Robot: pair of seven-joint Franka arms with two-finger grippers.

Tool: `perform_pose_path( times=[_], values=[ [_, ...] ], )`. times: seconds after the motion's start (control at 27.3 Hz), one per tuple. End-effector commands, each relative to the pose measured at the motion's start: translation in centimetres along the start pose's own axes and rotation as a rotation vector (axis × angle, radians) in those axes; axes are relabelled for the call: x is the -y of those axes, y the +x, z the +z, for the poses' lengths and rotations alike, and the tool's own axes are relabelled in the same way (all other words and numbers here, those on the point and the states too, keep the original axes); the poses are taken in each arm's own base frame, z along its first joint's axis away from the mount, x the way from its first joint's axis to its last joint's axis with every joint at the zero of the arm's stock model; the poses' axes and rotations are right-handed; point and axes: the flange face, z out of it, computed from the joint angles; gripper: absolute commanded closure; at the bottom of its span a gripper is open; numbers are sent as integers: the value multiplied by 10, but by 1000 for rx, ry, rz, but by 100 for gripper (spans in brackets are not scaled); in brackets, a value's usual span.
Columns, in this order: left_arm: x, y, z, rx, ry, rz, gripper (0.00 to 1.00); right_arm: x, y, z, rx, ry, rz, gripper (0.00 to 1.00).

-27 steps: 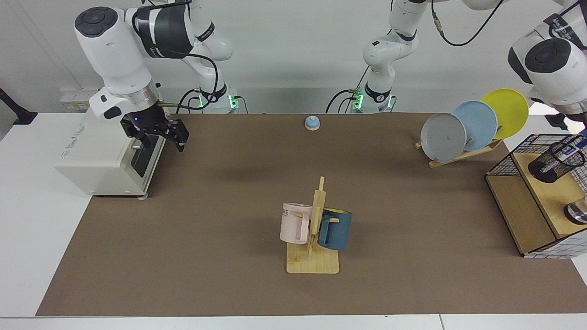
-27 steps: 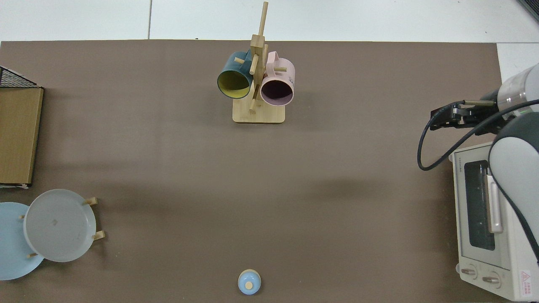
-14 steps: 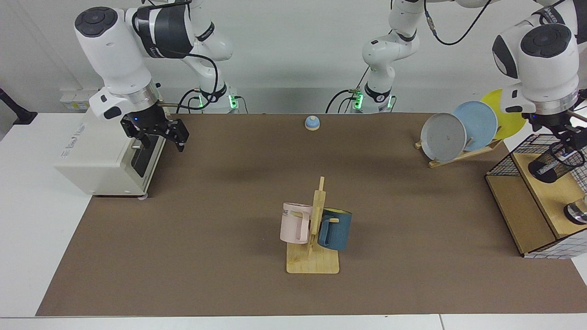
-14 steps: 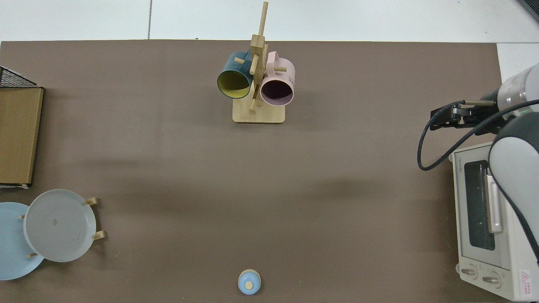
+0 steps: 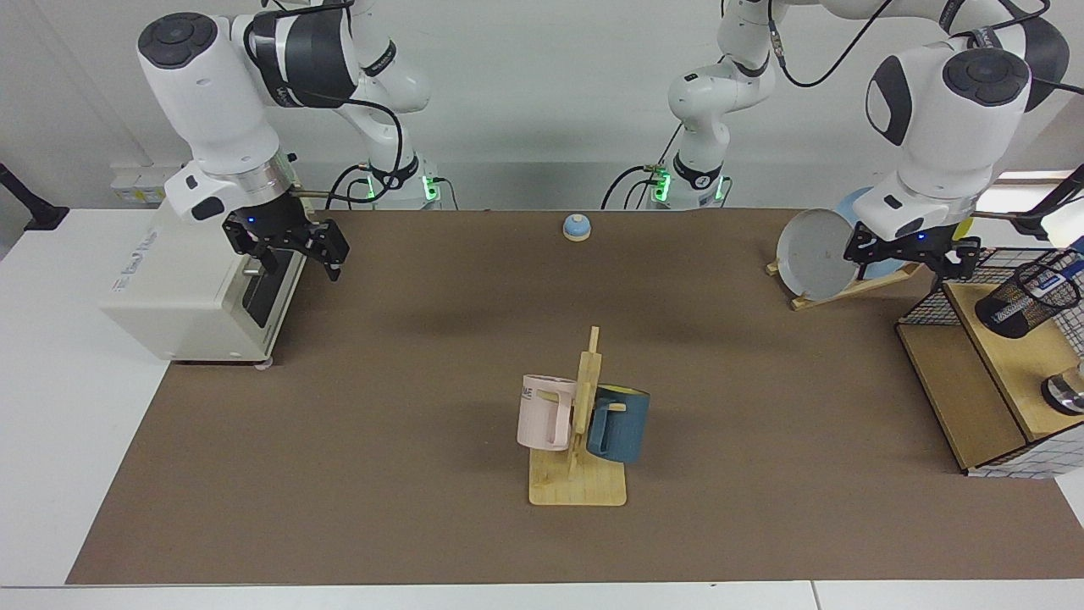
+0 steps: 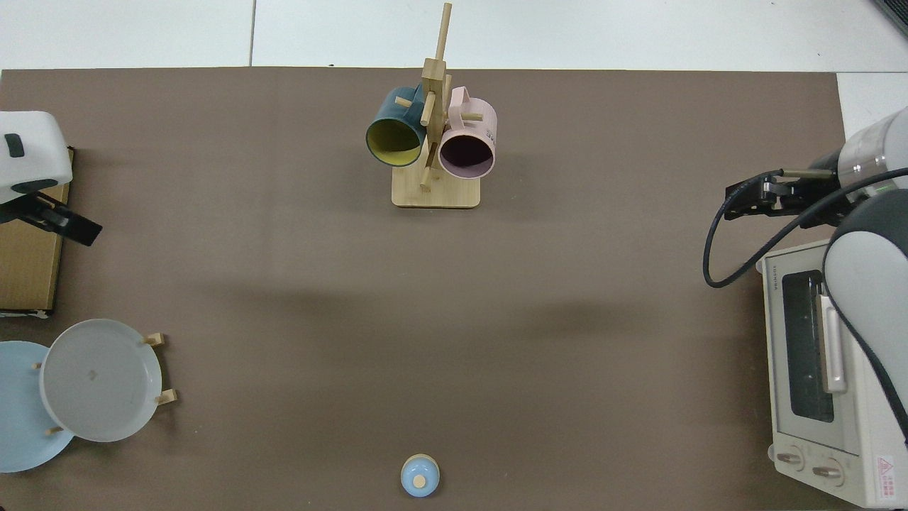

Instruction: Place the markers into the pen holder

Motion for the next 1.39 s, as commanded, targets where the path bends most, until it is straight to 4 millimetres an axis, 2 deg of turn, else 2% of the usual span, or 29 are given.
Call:
perform_pose_path(
  times=[0.0,0.11,0.26,0.33,0.4,0.62,0.77,1.06,1.14,1.36],
  values=[
    [-25,0,-4,-17,-106,-269,0,-3,-3,-2,5,9,-14,0],
    [-32,3,-4,-25,-174,-390,0,-4,-2,-2,5,9,-13,0],
    [-38,4,-8,-34,-214,-459,0,-3,-3,-2,5,9,-14,0],
    [-51,11,-11,-36,-238,-543,0,-3,-3,-2,5,9,-14,0],
    [-56,14,-12,-36,-246,-591,0,-3,-3,-2,5,9,-14,0],
    [-76,11,-22,-41,-237,-568,0,-3,-3,-2,5,9,-14,0],
    [-84,2,-31,-37,-225,-559,0,-3,-3,-2,5,9,-14,0],
    [-93,-3,-26,-22,-217,-551,0,-1,-3,-2,5,9,-17,0],
    [-102,0,-29,-23,-217,-532,0,-1,-3,-2,5,9,-17,0],
    [-87,-12,-39,-45,-234,-569,0,-4,-2,-2,5,9,-13,0]
  ],
)
